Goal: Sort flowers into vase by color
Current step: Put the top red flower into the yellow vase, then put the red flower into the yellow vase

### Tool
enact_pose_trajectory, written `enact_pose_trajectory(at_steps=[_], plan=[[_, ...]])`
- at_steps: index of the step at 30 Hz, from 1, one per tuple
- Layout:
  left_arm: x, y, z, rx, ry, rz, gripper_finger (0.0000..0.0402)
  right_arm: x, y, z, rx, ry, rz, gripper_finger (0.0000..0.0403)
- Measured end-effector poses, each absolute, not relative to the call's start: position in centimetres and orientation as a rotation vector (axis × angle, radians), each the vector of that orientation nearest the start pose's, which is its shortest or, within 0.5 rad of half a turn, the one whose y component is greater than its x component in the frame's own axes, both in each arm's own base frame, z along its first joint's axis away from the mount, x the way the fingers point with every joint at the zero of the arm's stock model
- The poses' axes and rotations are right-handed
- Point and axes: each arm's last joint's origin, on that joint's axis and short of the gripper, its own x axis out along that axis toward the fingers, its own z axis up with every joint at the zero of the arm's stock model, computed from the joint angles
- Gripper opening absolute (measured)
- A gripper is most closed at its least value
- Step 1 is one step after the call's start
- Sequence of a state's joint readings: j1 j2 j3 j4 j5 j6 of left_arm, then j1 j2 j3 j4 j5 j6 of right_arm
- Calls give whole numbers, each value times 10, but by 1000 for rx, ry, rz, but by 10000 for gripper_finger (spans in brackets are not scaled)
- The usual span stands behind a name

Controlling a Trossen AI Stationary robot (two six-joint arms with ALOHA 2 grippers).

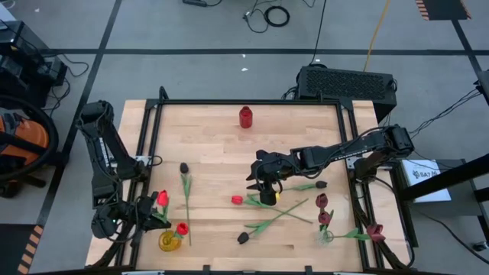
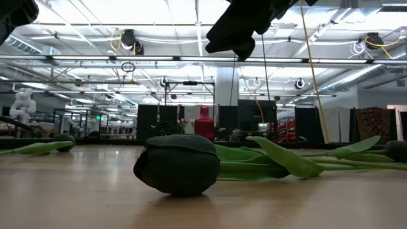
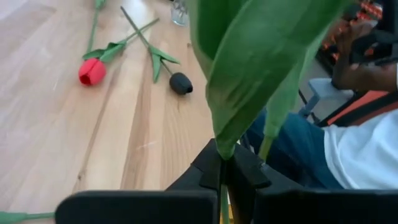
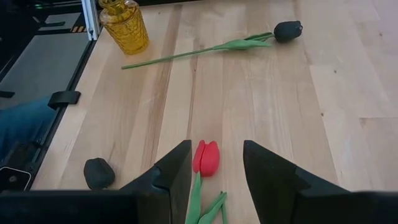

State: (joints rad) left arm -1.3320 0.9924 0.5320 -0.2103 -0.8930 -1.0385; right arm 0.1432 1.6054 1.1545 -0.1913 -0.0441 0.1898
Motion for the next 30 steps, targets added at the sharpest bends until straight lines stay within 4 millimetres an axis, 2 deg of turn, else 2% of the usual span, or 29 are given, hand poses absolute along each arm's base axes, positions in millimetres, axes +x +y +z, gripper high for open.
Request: enact_pose_trajectory(at_steps=[8, 15, 18, 25, 30], plan=[[67, -191, 205, -380, 478, -223, 13, 349, 52, 257, 151, 657, 120, 137], [67, -194, 203, -376, 469, -216, 18, 349, 52, 257, 151, 658, 121, 137], [67, -193, 202, -364, 470, -211, 42, 349, 52, 257, 151, 658, 122, 137], [67, -193, 203, -369, 460, -204, 132, 349, 52, 256, 151, 666, 121, 137], [64, -186, 213, -418, 514, -283, 170, 347, 54, 254, 146, 698, 124, 137]])
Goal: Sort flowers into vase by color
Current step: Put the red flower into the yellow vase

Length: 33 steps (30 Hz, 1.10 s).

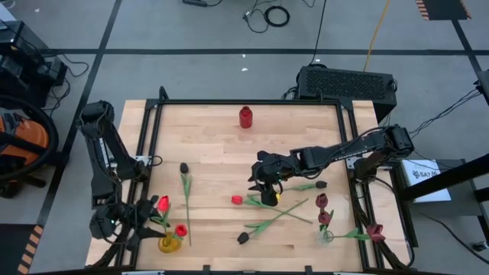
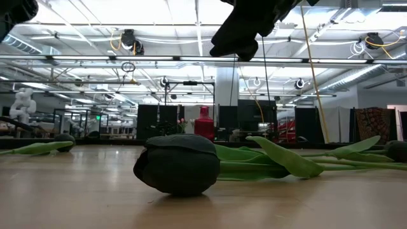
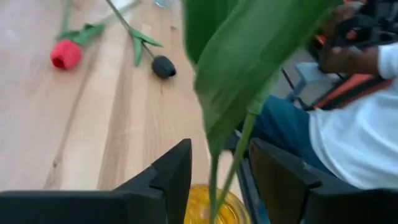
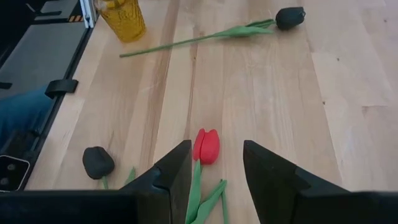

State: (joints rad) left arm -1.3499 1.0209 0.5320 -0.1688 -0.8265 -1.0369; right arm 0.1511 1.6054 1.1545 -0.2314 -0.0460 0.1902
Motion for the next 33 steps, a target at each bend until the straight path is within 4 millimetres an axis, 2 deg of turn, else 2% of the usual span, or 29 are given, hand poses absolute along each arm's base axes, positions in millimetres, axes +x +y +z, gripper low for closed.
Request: enact_pose_trajectory(at_steps=[10, 14, 19, 23, 25, 33], plan=[[52, -138, 238, -439, 535, -312, 176, 342, 54, 248, 162, 778, 112, 137], [48, -120, 249, -513, 507, -339, 176, 336, 57, 242, 166, 857, 101, 137], [43, -104, 268, -522, 478, -446, 176, 340, 68, 222, 171, 933, 89, 137], [38, -99, 275, -513, 550, -621, 176, 345, 74, 202, 155, 1000, 91, 137], [36, -95, 277, -508, 572, -648, 176, 346, 74, 193, 156, 1040, 85, 137], [36, -77, 288, -503, 482, -477, 176, 343, 75, 178, 185, 1153, 58, 137]])
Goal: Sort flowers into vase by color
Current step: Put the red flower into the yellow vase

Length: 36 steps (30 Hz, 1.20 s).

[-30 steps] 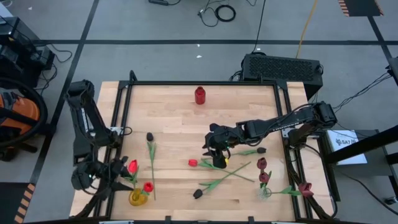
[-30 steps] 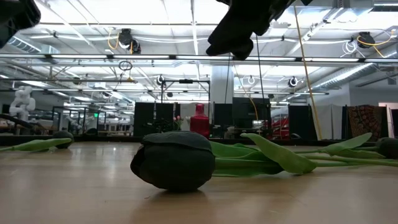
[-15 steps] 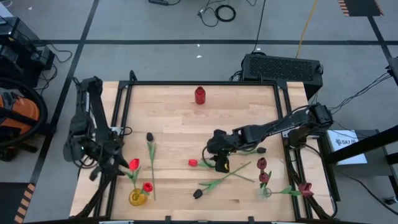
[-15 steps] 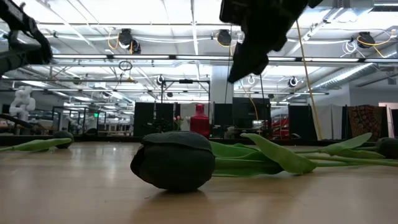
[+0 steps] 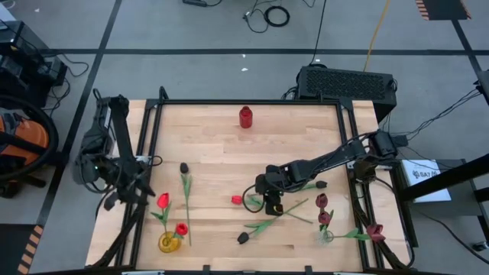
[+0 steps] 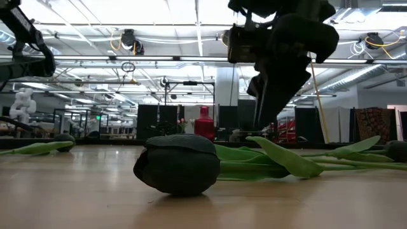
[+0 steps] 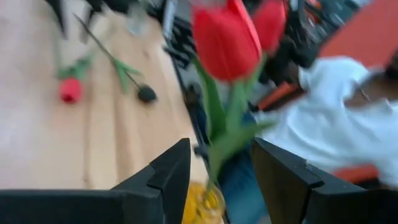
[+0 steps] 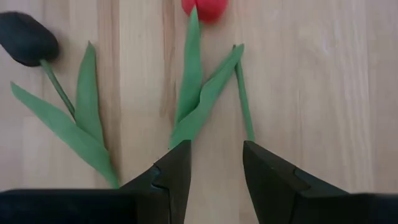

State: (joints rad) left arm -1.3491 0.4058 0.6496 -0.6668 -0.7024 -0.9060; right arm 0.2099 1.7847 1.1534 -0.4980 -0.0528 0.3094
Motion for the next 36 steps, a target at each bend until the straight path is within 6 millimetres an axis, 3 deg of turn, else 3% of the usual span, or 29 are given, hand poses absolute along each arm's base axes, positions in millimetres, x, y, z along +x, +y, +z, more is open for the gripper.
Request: enact_pose_trajectory(at_steps=[8, 18, 29, 36], plan=[[39, -61, 312, -444, 268, -261, 176, 339, 86, 178, 219, 1166, 51, 137], [44, -54, 315, -343, 76, 72, 176, 339, 99, 154, 179, 1223, -23, 137], [72, -75, 297, -243, 90, 307, 176, 345, 101, 137, 202, 1261, 36, 137], [84, -76, 294, -245, 152, 318, 176, 343, 97, 157, 263, 1213, 20, 137]])
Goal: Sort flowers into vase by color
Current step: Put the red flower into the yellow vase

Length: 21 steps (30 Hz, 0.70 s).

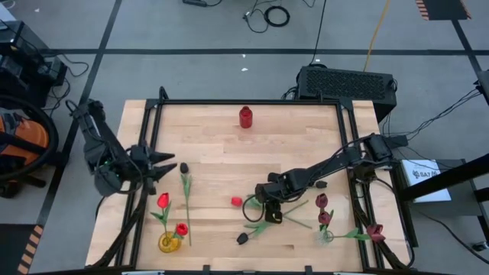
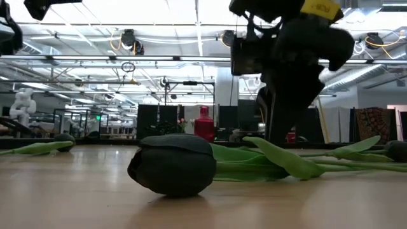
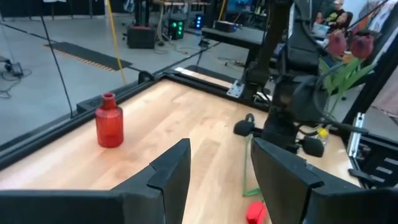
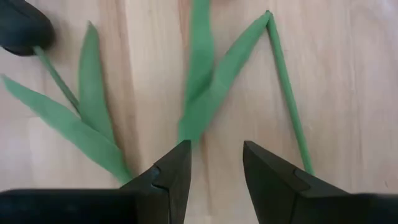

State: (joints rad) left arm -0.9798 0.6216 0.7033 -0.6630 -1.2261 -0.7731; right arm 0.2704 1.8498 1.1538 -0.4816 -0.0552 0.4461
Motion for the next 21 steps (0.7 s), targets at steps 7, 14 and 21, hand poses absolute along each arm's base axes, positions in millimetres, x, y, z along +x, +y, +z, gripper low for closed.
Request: enact_pose_trajectory(at_steps=[7, 14, 21], plan=[[89, -69, 294, -197, 171, 374, 176, 345, 108, 155, 295, 1187, 33, 137], [100, -65, 288, -179, 233, 418, 176, 346, 111, 141, 325, 1240, 42, 137], [108, -63, 284, -155, 276, 446, 176, 348, 103, 137, 298, 1243, 28, 115]])
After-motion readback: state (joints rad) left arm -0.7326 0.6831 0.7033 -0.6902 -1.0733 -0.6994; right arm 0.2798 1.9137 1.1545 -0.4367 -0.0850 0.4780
